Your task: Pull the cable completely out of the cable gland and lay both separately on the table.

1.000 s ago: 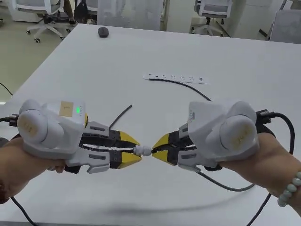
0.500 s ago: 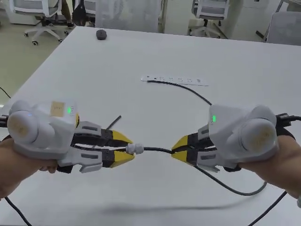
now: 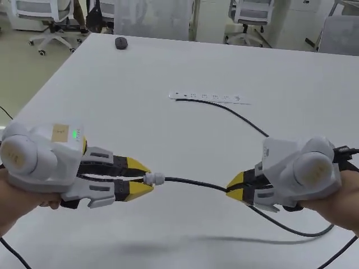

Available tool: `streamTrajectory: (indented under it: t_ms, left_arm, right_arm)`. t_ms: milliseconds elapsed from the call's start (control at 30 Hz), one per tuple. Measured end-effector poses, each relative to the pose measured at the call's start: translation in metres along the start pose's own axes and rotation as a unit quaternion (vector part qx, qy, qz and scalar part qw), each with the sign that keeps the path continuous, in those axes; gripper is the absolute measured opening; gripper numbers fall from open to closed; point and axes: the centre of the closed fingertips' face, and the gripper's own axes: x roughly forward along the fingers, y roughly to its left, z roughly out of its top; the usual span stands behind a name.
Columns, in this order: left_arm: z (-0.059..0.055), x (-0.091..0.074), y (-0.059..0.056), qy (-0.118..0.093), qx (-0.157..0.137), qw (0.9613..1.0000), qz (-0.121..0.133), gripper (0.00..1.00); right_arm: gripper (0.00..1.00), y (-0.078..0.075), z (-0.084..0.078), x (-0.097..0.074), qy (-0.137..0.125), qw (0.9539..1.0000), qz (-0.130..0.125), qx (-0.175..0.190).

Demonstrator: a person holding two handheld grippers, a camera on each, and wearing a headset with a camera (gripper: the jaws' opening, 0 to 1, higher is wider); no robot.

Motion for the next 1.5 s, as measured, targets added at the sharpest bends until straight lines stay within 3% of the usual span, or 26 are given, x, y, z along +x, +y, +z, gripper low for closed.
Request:
streamTrajectory:
  t_ms: [767, 867, 967, 1167, 1267, 1500]
  left_arm:
    - [0.001, 0.006, -0.006, 0.002, -0.007, 1.0, 0.002, 0.15]
    - [0.001, 0.008, -0.006, 0.003, -0.007, 1.0, 0.002, 0.15]
    - [0.002, 0.013, -0.01, 0.007, -0.004, 1.0, -0.004, 0.15]
    - [0.008, 0.018, -0.015, 0.002, 0.003, 0.9999, -0.011, 0.15]
    - [0.012, 0.019, -0.017, -0.002, 0.006, 0.9999, -0.014, 0.15]
    - [0.016, 0.019, -0.02, -0.008, 0.008, 0.9998, -0.018, 0.15]
  right_arm:
    - [0.0, 0.004, -0.009, -0.003, 0.012, 0.9996, -0.002, 0.025]
    - [0.07, 0.006, 0.012, -0.006, -0.027, 0.9988, 0.0, 0.041]
    - [0.09, 0.007, 0.043, -0.01, -0.064, 0.9974, 0.0, 0.033]
    - [0.11, 0.019, 0.092, -0.004, -0.095, 0.9954, 0.012, -0.009]
    - [0.11, 0.026, 0.102, 0.002, -0.094, 0.995, 0.019, -0.029]
    - [0.03, 0.029, 0.103, 0.008, -0.082, 0.9953, 0.027, -0.044]
